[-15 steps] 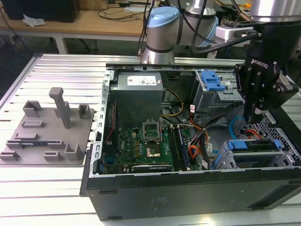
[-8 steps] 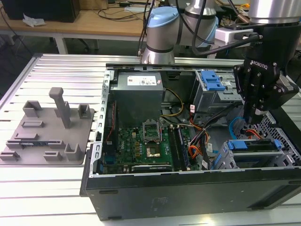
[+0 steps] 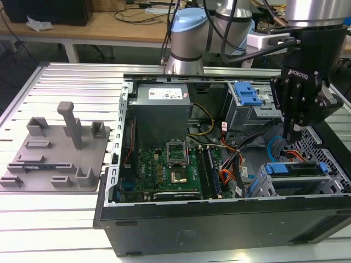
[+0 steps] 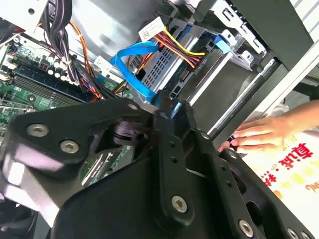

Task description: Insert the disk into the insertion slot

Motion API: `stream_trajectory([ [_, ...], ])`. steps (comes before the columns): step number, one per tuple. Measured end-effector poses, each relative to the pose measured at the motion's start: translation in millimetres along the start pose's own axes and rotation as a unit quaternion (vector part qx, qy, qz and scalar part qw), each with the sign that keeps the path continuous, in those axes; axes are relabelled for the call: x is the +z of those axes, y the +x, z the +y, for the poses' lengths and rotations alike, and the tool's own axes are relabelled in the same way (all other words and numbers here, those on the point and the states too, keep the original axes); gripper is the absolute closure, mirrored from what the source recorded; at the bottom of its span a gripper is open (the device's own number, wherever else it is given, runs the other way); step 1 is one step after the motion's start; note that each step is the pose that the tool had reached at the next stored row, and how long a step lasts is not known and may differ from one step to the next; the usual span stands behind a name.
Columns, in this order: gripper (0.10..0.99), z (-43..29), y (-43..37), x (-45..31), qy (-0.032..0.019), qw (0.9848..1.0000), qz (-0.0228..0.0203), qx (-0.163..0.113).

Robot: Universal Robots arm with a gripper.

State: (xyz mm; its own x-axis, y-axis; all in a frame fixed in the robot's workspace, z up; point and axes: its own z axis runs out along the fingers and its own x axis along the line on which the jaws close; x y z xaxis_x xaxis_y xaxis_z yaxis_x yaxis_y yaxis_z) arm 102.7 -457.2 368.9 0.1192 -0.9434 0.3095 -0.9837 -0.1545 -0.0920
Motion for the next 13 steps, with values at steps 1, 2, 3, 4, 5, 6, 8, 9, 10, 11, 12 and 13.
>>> stream_trajectory([
  [1,0.867,0.0,-0.7,0.4,0.0005,1.0,0.0013,0.0],
  [2,0.922,0.0,-0.9,0.7,0.0004,1.0,0.0022,0.0],
  [3,0.922,0.1,-1.1,1.2,0.0003,1.0,0.003,0.0],
  [4,0.922,0.1,-1.1,1.3,0.0003,1.0,0.0032,0.0],
  [5,0.922,0.1,-1.1,1.3,0.0003,1.0,0.0032,0.0],
  [6,0.922,0.1,-1.1,1.3,0.0003,1.0,0.0032,0.0],
  [8,0.922,0.1,-1.1,1.4,0.0003,1.0,0.0031,0.0],
  [9,0.922,-0.8,-1.0,1.7,-0.0018,1.0,0.0027,-0.001],
  [10,0.922,-1.4,-0.8,1.8,-0.0075,1.0,0.0018,-0.002],
  [11,0.922,-1.7,-0.6,1.8,-0.0135,0.9999,0.0009,-0.004],
  [12,0.922,-2.1,-0.5,1.9,-0.0237,0.9997,-0.0006,-0.006],
  [13,0.922,-2.1,-0.5,1.9,-0.026,0.9997,-0.0007,-0.004],
])
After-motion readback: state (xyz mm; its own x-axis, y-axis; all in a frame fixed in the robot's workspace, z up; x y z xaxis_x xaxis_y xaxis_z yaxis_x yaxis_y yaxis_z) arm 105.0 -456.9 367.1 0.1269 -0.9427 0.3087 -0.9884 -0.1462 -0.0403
